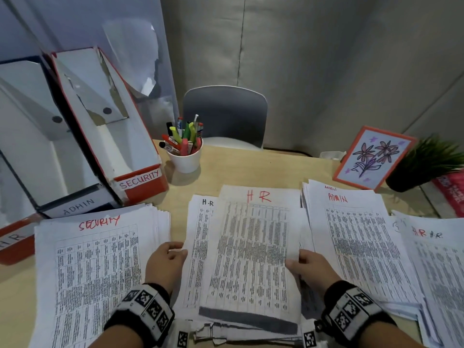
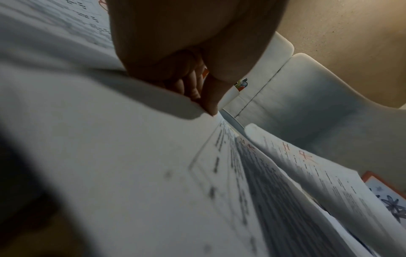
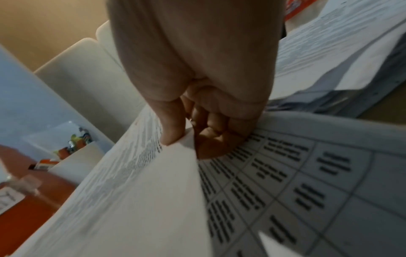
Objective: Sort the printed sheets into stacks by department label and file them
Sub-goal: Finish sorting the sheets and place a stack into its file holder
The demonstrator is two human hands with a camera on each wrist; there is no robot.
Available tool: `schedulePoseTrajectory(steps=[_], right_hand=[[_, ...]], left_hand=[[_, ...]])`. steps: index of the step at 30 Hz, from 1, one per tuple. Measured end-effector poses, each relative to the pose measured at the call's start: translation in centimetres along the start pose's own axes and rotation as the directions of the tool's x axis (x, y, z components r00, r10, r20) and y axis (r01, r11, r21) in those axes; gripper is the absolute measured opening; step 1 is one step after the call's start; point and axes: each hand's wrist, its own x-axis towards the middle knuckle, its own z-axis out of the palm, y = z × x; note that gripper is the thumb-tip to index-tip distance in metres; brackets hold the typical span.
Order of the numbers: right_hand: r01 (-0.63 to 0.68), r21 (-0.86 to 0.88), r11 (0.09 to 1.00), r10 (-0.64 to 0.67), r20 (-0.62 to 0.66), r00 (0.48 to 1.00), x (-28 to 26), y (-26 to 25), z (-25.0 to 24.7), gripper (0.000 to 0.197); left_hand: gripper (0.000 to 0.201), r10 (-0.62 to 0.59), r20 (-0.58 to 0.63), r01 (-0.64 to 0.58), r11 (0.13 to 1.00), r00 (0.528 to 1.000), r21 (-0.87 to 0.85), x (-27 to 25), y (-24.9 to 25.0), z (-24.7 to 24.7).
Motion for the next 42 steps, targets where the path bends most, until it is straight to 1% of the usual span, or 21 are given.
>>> schedulePoseTrajectory(steps=[3,6,8,10,13,15,18,21,23,25,26,27,28,29,31,32,33,35,37,40,42], right_hand=[[0.021,-0.069,0.997,-0.019,0.023,1.0,0.5,-0.5,0.9,0.008],[0.033,-0.126,0.991,-0.027,0.048,0.998,1.0,-0.8,2.1,0.014],[0.042,-0.175,0.984,-0.031,0.068,0.997,1.2,-0.8,2.7,0.015],[0.038,-0.217,0.975,-0.022,0.075,0.997,1.4,-0.8,3.2,0.018],[0.044,-0.226,0.973,-0.034,0.047,0.998,1.3,-0.8,3.7,0.036],[0.046,-0.235,0.971,-0.035,0.048,0.998,1.3,-0.5,3.6,0.033],[0.025,-0.194,0.981,-0.019,0.033,0.999,1.3,-0.1,3.3,0.011],[-0.03,-0.081,0.996,0.028,-0.028,0.999,1.4,0.3,3.0,0.031],[-0.048,-0.016,0.999,0.048,-0.018,0.999,1.6,0.1,3.0,0.026],[-0.093,0.153,0.984,0.088,0.037,0.995,1.4,-0.3,3.0,0.012],[-0.102,0.239,0.966,0.092,0.055,0.994,1.3,-0.5,2.9,0.011],[-0.075,0.312,0.947,0.058,0.063,0.996,1.2,-0.2,2.6,0.019],[-0.073,0.33,0.941,0.039,0.108,0.993,1.4,0.2,2.5,0.032],[-0.058,0.3,0.952,0.016,0.142,0.99,1.1,-0.1,2.3,0.037],[-0.064,0.148,0.987,0.036,0.183,0.982,0.8,-0.6,1.9,0.014],[-0.062,0.112,0.992,0.04,0.191,0.981,0.9,-0.5,2.0,0.017],[-0.029,0.126,0.992,0.008,0.164,0.986,1.0,-0.2,2.1,0.02],[0.054,0.213,0.976,-0.082,0.124,0.989,0.3,-0.1,2.1,0.01],[0.119,0.219,0.968,-0.143,0.1,0.985,-0.2,0.9,2.0,0.015],[0.076,0.284,0.956,-0.112,0.114,0.987,0.0,1.5,1.7,0.006],[0.014,0.303,0.953,-0.06,0.144,0.988,0.4,1.4,1.4,0.006]], left_hand=[[0.011,-0.061,0.003,0.061,0.998,0.998,-0.019,0.4,-0.1,0.1],[0.009,-0.127,0.114,0.134,0.99,0.985,-0.051,0.5,-0.3,0.2],[0.019,-0.129,0.207,0.142,0.989,0.97,-0.048,0.3,0.1,0.1],[0.029,-0.103,0.25,0.118,0.992,0.963,-0.047,-0.1,0.8,0.1],[0.012,-0.073,0.259,0.099,0.991,0.963,-0.087,-0.8,1.5,0.2],[0.013,-0.099,0.292,0.149,0.977,0.951,-0.153,-1.0,1.4,0.3],[0.011,-0.08,0.31,0.092,0.996,0.947,-0.023,-0.3,0.8,0.0],[0.021,-0.056,0.367,0.035,0.997,0.929,0.062,0.1,0.8,-0.4],[0.029,-0.039,0.384,-0.006,0.993,0.923,0.115,0.0,0.9,-0.6],[0.039,-0.038,0.393,0.003,0.996,0.919,0.09,-0.2,0.8,-0.8],[0.041,-0.046,0.4,0.022,0.998,0.915,0.063,-0.3,0.7,-0.8],[0.04,-0.052,0.408,0.044,0.999,0.912,0.031,-0.3,0.6,-0.8],[0.04,-0.053,0.421,0.056,0.998,0.905,0.006,-0.3,0.5,-0.9],[0.039,-0.051,0.435,0.059,0.998,0.899,-0.005,-0.3,0.4,-1.0],[0.039,-0.036,0.461,0.038,0.999,0.887,0.005,-0.3,0.4,-1.2],[0.039,-0.038,0.469,0.033,0.999,0.882,0.02,-0.3,0.5,-1.4],[0.039,-0.055,0.469,0.046,0.998,0.882,0.031,-0.2,0.6,-1.5],[0.039,-0.1,0.436,0.114,0.994,0.895,-0.005,-0.1,0.7,-1.7],[0.035,-0.154,0.385,0.2,0.976,0.91,-0.083,0.3,0.6,-1.7],[0.006,-0.115,0.257,0.135,0.989,0.96,-0.06,0.4,0.2,-1.4],[0.018,-0.096,0.19,0.105,0.994,0.977,-0.037,0.2,0.3,-1.1]])
